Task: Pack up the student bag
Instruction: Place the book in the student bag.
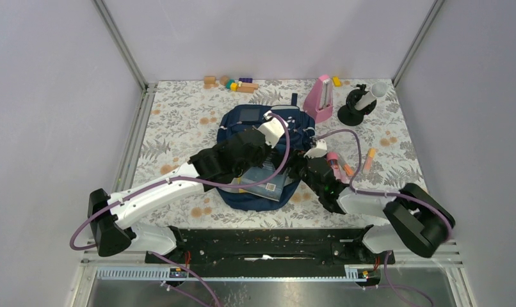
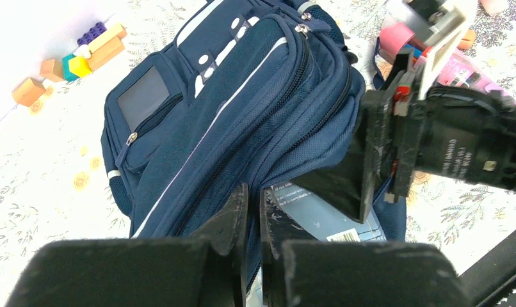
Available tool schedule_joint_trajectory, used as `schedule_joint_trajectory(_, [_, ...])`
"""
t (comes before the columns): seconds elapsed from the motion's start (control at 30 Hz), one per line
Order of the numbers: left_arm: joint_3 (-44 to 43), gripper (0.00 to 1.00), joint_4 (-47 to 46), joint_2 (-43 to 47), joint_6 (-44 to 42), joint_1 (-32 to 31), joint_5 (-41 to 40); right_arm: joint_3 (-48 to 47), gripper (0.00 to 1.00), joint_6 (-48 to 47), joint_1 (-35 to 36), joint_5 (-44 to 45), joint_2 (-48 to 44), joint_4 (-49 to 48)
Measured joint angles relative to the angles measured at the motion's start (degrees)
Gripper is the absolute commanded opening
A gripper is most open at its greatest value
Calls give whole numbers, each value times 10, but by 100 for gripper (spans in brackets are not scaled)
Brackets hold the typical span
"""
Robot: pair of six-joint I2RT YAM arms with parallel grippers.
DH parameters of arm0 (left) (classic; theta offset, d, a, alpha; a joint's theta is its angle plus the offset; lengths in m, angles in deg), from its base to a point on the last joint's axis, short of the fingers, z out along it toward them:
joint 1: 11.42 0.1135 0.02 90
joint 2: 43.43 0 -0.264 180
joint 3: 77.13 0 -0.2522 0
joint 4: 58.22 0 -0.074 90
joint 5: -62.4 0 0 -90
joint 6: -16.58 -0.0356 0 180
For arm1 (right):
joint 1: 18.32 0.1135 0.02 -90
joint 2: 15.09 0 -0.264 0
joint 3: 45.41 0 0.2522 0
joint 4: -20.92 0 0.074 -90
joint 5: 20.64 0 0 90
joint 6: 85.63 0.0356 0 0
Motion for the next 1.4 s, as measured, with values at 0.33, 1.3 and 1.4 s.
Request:
schedule_joint_trajectory(0.33, [0, 0, 4, 0, 0, 0, 0, 50, 74, -22, -1, 42, -174, 115])
schedule_joint_trajectory(1.3, [0, 0, 5, 0, 4, 1, 4, 140, 41, 150, 118, -22, -303, 251])
schedule_joint_trajectory(1.4, [0, 0, 5, 0, 4, 1, 4, 140, 45, 159, 128, -23, -263, 224])
